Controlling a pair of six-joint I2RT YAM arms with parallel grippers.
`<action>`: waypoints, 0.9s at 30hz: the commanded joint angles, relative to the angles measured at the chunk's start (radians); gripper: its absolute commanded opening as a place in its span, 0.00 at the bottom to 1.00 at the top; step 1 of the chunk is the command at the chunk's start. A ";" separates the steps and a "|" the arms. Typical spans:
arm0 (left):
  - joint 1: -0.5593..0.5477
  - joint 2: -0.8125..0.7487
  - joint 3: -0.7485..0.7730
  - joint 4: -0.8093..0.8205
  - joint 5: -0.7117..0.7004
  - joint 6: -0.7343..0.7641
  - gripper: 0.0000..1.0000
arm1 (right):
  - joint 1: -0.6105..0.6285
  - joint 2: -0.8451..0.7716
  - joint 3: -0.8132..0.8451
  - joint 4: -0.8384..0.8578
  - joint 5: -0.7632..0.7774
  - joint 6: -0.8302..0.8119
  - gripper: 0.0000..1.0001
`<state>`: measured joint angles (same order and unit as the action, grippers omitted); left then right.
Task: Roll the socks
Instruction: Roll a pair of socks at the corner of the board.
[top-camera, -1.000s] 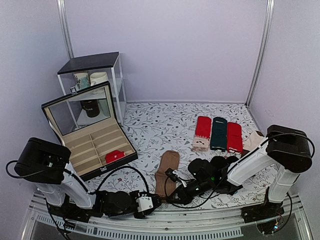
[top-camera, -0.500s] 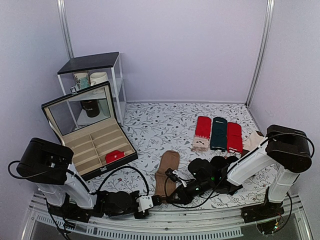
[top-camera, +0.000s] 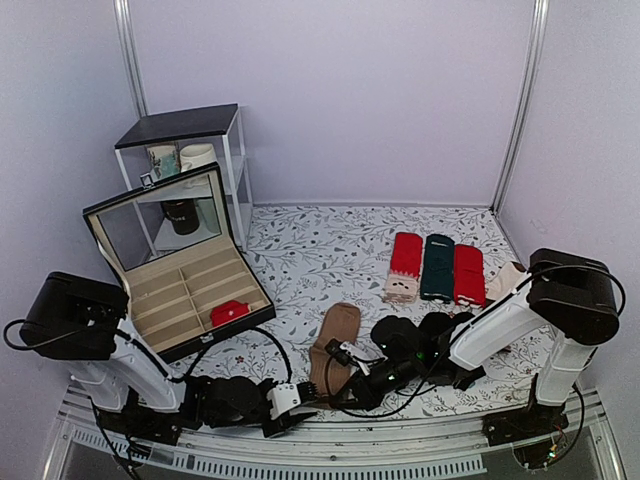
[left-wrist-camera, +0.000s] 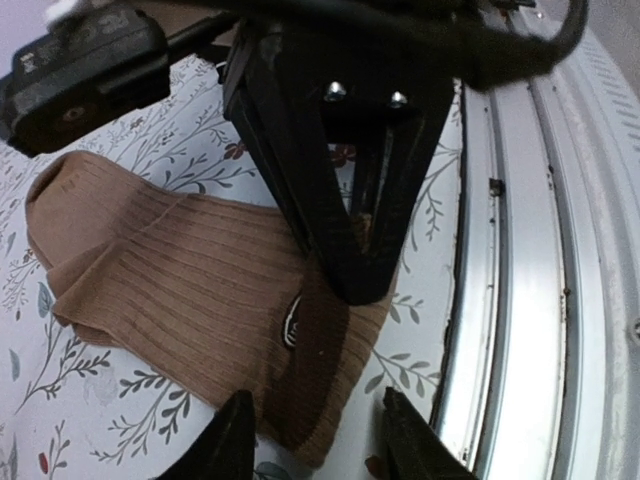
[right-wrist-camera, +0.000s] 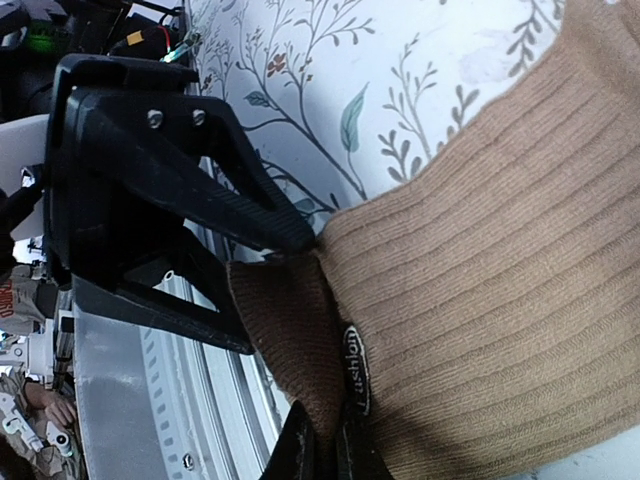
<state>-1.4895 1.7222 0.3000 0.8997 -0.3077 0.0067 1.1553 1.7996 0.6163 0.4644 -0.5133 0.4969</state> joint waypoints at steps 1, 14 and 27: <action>0.009 -0.001 -0.011 0.017 0.035 0.028 0.46 | 0.006 0.072 -0.014 -0.141 -0.002 -0.020 0.04; 0.017 0.091 0.044 0.034 0.066 0.057 0.16 | 0.007 0.058 -0.036 -0.132 -0.003 -0.014 0.04; 0.072 -0.061 0.028 -0.276 0.171 -0.178 0.00 | 0.007 -0.173 -0.146 0.010 0.222 -0.101 0.32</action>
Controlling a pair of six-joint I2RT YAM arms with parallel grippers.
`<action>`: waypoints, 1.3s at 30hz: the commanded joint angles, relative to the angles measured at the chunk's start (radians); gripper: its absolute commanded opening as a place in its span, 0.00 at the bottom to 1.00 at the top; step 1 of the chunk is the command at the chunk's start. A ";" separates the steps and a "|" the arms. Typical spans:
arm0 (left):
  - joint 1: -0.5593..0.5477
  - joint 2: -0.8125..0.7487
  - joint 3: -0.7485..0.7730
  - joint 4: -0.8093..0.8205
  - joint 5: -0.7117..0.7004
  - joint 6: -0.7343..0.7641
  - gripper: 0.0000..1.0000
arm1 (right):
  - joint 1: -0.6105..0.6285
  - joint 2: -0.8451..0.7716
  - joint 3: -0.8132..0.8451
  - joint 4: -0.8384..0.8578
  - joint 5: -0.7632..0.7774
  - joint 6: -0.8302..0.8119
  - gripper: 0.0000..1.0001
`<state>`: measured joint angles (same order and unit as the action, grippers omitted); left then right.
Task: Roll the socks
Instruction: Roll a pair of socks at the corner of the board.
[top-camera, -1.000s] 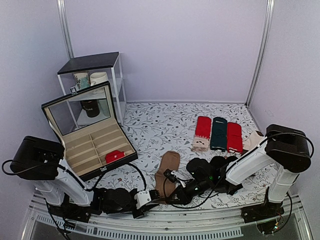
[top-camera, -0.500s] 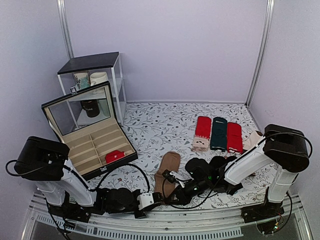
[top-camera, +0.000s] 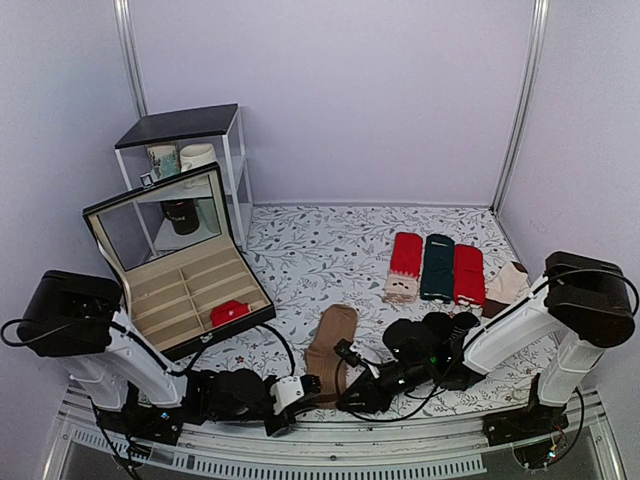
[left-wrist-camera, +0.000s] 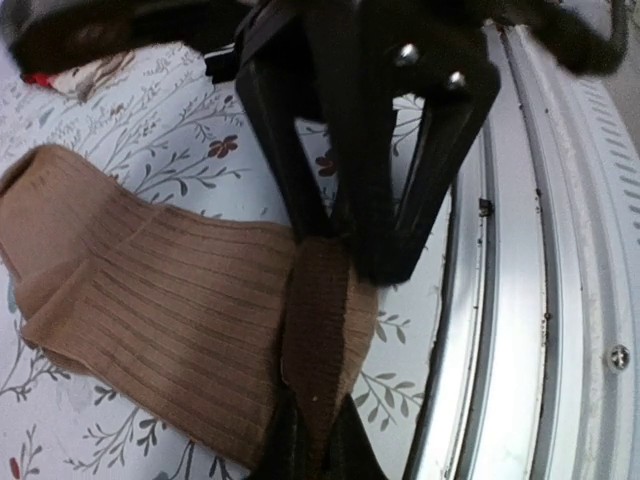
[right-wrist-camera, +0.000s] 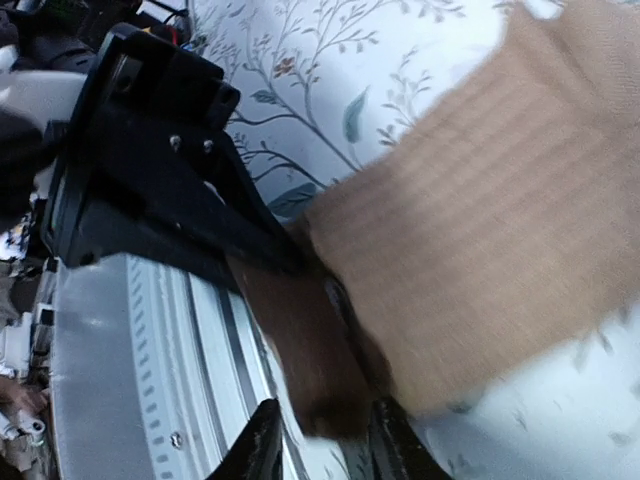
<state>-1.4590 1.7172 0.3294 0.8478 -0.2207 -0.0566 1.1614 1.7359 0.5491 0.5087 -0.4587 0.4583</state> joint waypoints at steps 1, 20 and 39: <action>0.053 -0.063 0.003 -0.259 0.110 -0.133 0.00 | 0.002 -0.152 -0.103 0.017 0.190 -0.083 0.33; 0.118 0.124 0.089 -0.377 0.329 -0.235 0.00 | 0.325 -0.060 -0.040 0.031 0.718 -0.755 0.44; 0.126 0.131 0.084 -0.366 0.341 -0.238 0.00 | 0.273 -0.101 -0.115 -0.018 0.682 -0.734 0.41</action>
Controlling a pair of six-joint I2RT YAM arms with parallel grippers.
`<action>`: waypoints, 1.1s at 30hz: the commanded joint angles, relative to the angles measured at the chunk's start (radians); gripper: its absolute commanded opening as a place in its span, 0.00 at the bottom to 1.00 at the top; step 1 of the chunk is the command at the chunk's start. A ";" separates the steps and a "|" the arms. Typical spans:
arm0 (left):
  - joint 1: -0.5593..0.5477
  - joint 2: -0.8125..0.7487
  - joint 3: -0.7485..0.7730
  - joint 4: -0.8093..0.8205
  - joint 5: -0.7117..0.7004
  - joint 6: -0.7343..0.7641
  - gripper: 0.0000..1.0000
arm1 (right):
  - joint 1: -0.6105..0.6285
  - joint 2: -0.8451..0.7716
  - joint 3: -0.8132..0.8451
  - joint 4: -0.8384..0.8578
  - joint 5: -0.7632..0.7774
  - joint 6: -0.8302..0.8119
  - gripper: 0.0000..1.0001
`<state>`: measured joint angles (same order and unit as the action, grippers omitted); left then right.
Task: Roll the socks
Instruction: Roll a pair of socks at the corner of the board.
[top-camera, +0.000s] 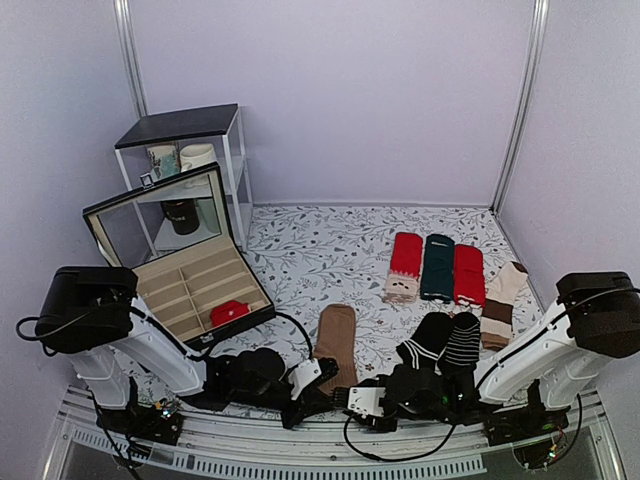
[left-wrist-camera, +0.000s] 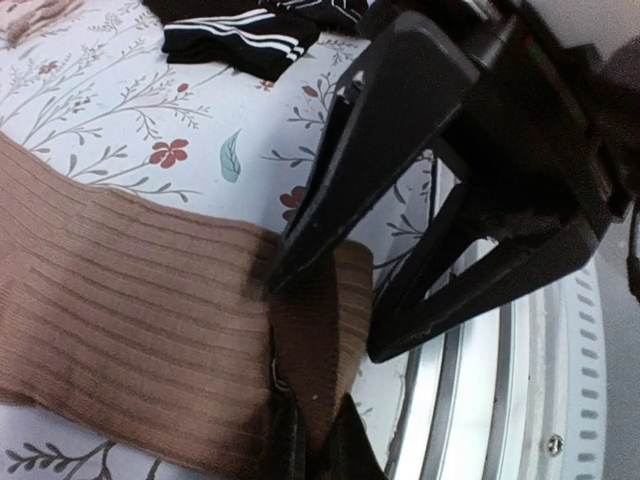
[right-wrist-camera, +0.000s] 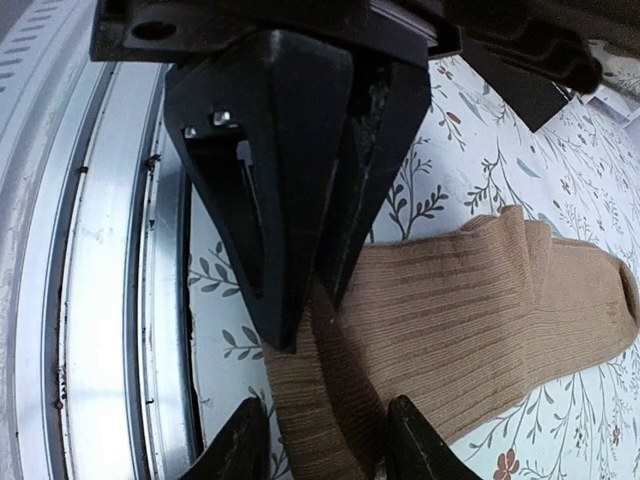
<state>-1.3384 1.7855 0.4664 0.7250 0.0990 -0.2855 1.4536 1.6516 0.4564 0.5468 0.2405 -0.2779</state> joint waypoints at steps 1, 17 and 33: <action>0.005 0.061 -0.055 -0.241 0.021 -0.009 0.00 | -0.019 -0.014 -0.020 -0.069 -0.014 0.013 0.39; 0.003 -0.088 -0.111 -0.138 -0.136 0.071 0.38 | -0.019 -0.029 -0.032 -0.131 -0.114 0.350 0.01; -0.133 -0.178 -0.156 0.174 -0.305 0.524 0.45 | -0.150 0.058 0.033 -0.249 -0.503 0.567 0.04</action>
<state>-1.4414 1.5429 0.2836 0.8383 -0.1860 0.1497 1.3109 1.6379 0.4866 0.4557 -0.1223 0.2142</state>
